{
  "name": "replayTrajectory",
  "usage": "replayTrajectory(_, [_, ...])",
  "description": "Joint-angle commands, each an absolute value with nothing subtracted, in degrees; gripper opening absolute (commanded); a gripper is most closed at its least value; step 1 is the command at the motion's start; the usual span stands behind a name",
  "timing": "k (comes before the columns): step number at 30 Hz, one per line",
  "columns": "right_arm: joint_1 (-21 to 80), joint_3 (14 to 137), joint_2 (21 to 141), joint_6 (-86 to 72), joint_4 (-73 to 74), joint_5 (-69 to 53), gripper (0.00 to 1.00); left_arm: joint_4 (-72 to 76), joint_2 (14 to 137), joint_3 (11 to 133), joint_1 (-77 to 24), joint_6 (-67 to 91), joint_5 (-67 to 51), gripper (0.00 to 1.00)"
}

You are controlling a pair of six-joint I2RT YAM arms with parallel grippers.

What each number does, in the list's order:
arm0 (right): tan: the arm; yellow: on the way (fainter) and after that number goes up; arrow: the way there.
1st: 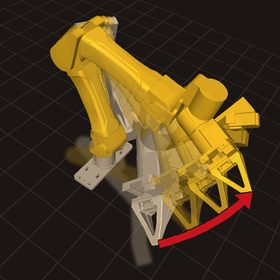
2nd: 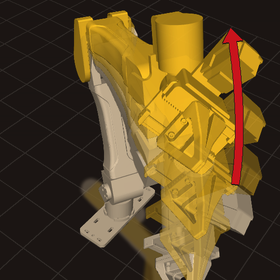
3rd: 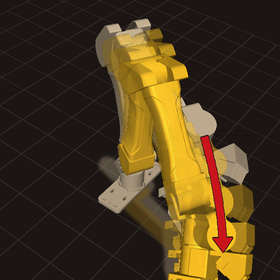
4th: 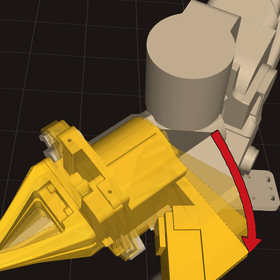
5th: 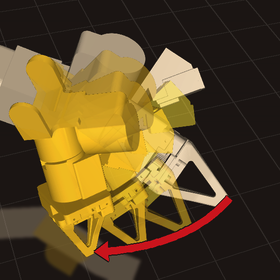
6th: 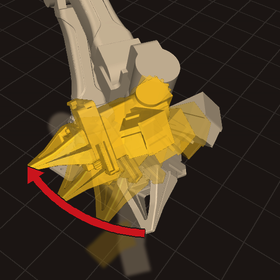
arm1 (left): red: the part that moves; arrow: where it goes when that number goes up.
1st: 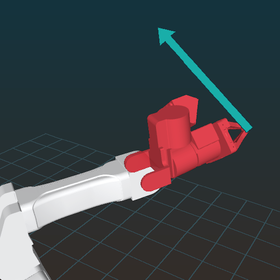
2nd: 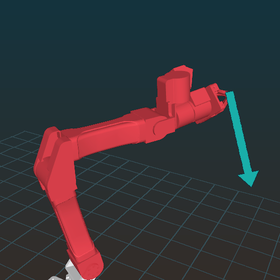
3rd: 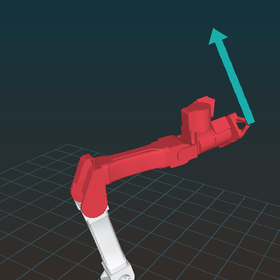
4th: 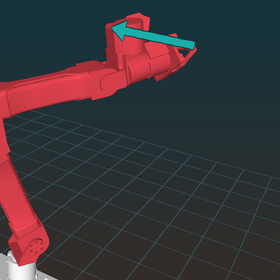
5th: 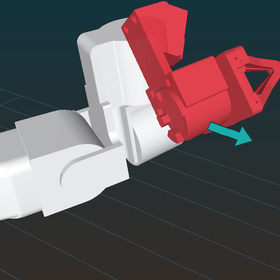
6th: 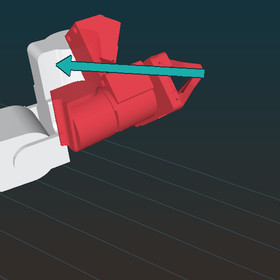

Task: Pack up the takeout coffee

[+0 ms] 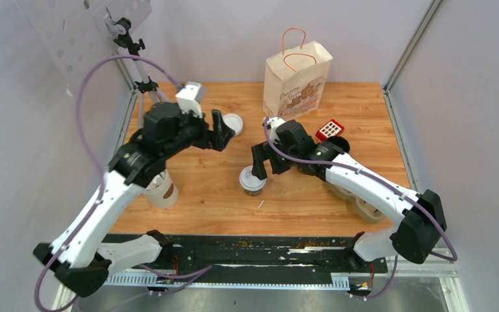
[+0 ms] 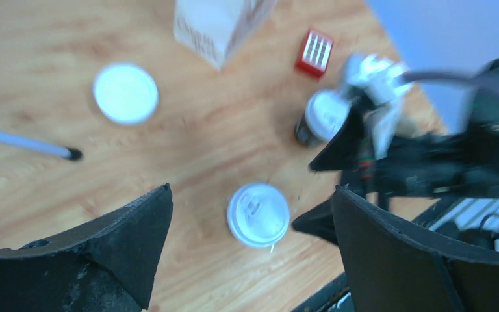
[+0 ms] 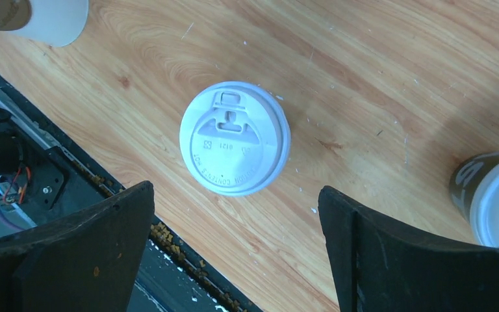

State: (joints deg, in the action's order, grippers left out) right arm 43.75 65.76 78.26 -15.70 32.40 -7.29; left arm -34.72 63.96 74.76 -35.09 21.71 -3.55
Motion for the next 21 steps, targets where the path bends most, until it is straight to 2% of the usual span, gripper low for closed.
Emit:
replayTrajectory(1, [47.02,71.01,82.67,-15.09,35.06,-0.70,0.97,-39.82,56.76,80.17,-34.83,17.52,4.80,1.00])
replayTrajectory(11, [53.83,78.57,91.44,-13.77,38.26,7.73,0.99,-38.91,45.35,77.25,-34.84,15.65,7.95,1.00])
replayTrajectory(21, [54.75,79.03,94.25,-12.66,39.18,10.43,1.00,-37.86,41.21,72.25,-34.82,15.72,8.26,1.00])
